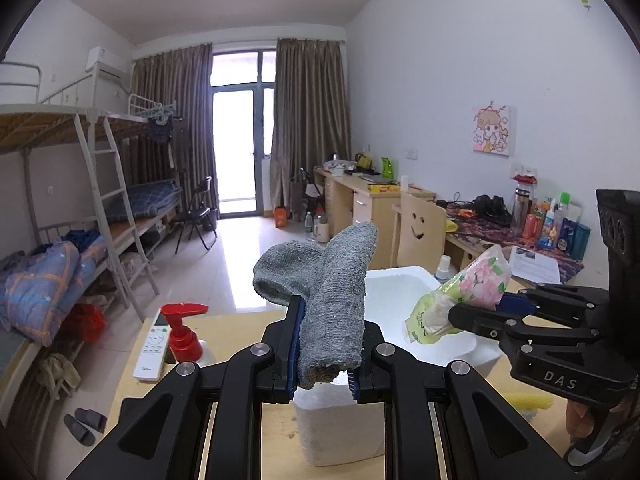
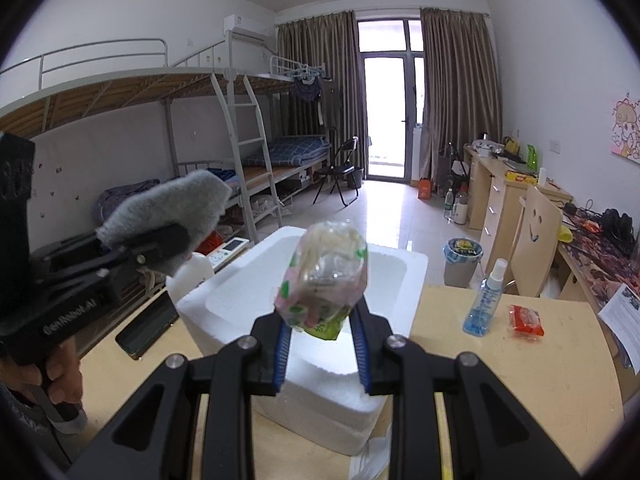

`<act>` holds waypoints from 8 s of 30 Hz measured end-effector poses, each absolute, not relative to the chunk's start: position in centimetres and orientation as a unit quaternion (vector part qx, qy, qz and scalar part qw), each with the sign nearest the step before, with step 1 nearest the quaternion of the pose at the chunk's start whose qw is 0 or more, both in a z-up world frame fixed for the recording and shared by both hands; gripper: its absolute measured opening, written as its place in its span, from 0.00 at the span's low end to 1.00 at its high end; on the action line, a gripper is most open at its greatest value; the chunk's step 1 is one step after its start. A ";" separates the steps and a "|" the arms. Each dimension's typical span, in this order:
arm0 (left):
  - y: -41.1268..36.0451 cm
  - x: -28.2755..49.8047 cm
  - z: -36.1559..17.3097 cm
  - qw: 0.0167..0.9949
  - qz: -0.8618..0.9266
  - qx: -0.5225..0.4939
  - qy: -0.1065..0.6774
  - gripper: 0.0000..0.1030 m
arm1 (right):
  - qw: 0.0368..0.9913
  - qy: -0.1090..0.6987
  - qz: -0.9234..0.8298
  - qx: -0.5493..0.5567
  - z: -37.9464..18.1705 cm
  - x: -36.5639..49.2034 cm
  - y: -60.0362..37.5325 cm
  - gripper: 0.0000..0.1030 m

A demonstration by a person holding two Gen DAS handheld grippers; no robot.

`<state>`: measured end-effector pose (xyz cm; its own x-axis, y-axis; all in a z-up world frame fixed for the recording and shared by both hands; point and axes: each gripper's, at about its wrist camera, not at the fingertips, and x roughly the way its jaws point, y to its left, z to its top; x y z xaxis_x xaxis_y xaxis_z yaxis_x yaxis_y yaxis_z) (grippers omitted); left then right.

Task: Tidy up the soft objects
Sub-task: 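Open the right tool to drop the bag into the foam box, then lower the grey sock into the foam box and open the left tool, then withdraw both tools from the foam box back over the table, then move both tools toward the yellow mesh sleeve and blue-white mask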

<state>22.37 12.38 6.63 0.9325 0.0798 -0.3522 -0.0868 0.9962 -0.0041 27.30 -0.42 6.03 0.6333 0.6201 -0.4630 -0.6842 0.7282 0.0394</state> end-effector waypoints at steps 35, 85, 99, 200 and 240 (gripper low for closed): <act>12.5 25.2 6.3 0.977 0.044 -0.026 0.207 0.19 | 0.905 0.243 0.342 -0.073 6.1 29.9 0.3 0.95; 8.0 26.8 7.1 0.980 0.043 0.000 0.192 0.99 | 0.951 0.206 0.225 -0.042 6.4 24.8 -10.8 0.96; 6.2 20.2 9.3 0.986 0.054 0.007 0.159 0.99 | 0.952 0.167 0.253 -0.039 8.3 19.9 -11.4 0.96; -0.9 11.7 -2.6 0.989 0.020 -0.012 0.148 0.99 | 0.972 0.152 0.181 -0.005 -3.0 12.1 -18.5 1.00; -3.5 23.8 -4.8 0.956 0.011 0.010 0.294 0.99 | 0.920 0.288 0.263 -0.033 -3.6 23.6 -17.6 0.99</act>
